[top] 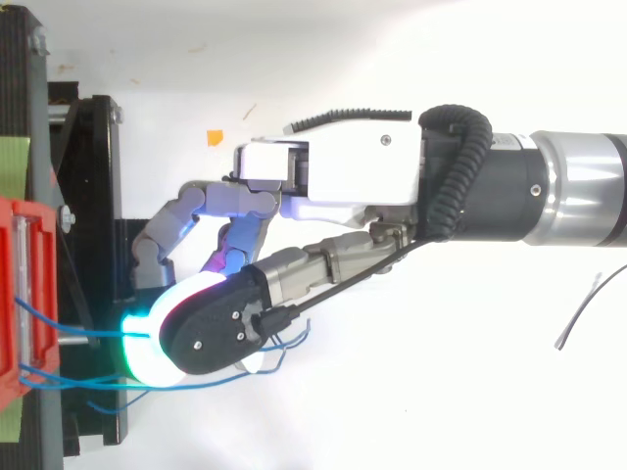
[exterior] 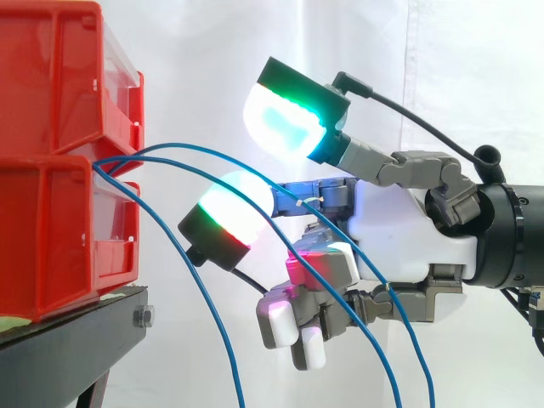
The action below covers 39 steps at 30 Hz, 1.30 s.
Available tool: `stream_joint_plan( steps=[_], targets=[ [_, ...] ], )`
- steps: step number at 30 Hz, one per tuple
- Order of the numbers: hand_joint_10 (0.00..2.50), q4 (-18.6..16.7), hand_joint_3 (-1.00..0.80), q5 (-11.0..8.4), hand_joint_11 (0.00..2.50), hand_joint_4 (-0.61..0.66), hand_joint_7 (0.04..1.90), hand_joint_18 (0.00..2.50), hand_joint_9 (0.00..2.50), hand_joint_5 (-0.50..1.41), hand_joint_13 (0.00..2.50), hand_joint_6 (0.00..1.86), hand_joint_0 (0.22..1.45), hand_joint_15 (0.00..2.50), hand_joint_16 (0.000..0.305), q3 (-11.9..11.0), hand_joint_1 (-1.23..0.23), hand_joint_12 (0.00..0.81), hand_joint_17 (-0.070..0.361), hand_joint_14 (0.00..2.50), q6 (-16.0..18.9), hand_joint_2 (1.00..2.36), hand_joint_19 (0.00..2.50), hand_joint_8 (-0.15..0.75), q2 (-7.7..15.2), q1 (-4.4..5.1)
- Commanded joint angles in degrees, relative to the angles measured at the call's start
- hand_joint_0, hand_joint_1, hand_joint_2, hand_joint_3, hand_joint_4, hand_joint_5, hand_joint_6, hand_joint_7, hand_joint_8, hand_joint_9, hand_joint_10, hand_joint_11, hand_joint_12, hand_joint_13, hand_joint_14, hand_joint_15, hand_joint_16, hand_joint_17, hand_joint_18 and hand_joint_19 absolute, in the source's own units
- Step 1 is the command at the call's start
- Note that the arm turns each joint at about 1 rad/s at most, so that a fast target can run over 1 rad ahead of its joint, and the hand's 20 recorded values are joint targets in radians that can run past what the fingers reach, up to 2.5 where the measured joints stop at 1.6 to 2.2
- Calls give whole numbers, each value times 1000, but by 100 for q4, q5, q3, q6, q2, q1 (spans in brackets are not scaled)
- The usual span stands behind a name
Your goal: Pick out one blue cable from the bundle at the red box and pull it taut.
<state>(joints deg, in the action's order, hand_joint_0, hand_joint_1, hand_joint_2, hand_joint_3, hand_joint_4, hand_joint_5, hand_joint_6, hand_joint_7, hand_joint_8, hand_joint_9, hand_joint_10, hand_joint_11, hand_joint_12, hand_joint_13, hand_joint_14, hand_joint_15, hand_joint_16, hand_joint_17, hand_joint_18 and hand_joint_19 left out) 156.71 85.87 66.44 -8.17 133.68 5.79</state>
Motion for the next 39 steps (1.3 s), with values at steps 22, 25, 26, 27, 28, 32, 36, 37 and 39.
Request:
stream_joint_plan(
  steps=[22,25,26,27,28,32,36,37,39],
  targets=[
    [27,0,-133,0,878,79,795,970,1319,-99,1032,931,580,518,62,-8,-638,401,140,20,0,1009,656,366,0,1],
    [27,0,-151,0,881,81,797,939,1300,-105,1018,938,584,527,59,-8,-664,389,134,18,0,1012,663,354,0,9],
    [28,0,-160,0,891,78,794,927,1291,-106,1012,940,586,527,58,-8,-678,386,130,18,0,1013,670,348,9,1],
    [27,0,-163,0,887,75,789,924,1287,-107,1007,943,586,530,58,-8,-680,380,130,18,0,1013,670,349,0,9],
    [27,0,-165,0,900,77,787,921,1285,-107,1006,943,587,532,57,-8,-680,379,129,19,0,1013,671,346,0,1],
    [28,0,-203,0,905,73,764,886,1266,-118,988,948,585,545,54,-8,-658,365,121,20,0,1016,692,328,0,9],
    [29,0,-259,0,898,70,771,835,1225,-131,965,938,575,546,50,1,-629,351,112,20,0,1017,716,310,0,9],
    [29,0,-266,0,897,68,762,834,1225,-131,964,938,574,550,50,-8,-626,349,113,20,0,1017,716,308,0,9],
    [29,0,-317,0,893,69,751,827,1219,-131,961,932,567,556,50,-8,-600,351,113,22,0,1014,706,307,0,9]
  ],
)
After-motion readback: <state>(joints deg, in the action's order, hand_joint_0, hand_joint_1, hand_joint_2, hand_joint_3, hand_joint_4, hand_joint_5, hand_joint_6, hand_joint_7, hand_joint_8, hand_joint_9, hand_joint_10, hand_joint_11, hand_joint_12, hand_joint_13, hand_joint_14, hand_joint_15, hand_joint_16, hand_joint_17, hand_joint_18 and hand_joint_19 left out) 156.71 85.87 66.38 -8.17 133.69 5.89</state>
